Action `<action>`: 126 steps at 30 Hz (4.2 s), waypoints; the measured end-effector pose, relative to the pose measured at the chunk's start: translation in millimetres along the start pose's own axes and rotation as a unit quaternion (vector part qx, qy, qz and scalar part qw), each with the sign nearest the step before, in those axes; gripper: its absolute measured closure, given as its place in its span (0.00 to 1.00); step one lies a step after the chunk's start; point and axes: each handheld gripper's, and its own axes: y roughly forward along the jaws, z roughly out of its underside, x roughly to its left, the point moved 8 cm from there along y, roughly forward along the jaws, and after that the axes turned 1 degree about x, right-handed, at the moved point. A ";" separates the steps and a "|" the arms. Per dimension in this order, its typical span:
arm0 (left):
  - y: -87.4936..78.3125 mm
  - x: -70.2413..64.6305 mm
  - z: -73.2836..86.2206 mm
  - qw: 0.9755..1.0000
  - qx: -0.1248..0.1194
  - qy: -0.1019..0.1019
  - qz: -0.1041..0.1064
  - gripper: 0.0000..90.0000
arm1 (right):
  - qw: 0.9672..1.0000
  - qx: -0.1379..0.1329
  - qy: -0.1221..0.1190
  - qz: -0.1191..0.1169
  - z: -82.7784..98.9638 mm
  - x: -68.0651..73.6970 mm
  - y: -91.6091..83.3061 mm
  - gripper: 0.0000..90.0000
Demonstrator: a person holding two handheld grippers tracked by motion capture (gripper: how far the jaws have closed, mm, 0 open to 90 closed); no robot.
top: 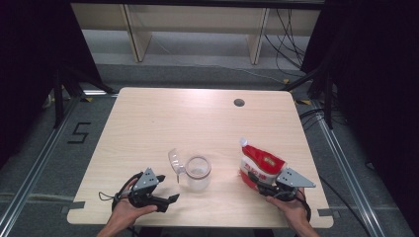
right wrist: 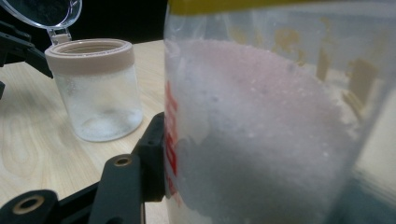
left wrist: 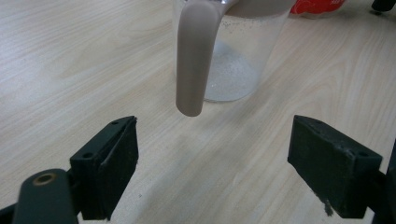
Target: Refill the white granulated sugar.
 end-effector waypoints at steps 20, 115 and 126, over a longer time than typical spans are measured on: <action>-0.4 -0.9 1.7 1.000 0.012 0.004 0.003 0.18 | 1.000 0.001 0.012 -0.021 5.7 -0.5 0.6 0.53; -1.6 4.8 -1.1 1.000 -0.008 -0.010 -0.001 0.17 | 0.884 0.090 -0.449 0.097 -40.0 29.9 17.2 0.55; -2.8 5.5 -1.6 1.000 -0.004 -0.005 -0.003 0.17 | 0.859 0.100 -0.488 0.117 -39.7 25.4 17.3 0.55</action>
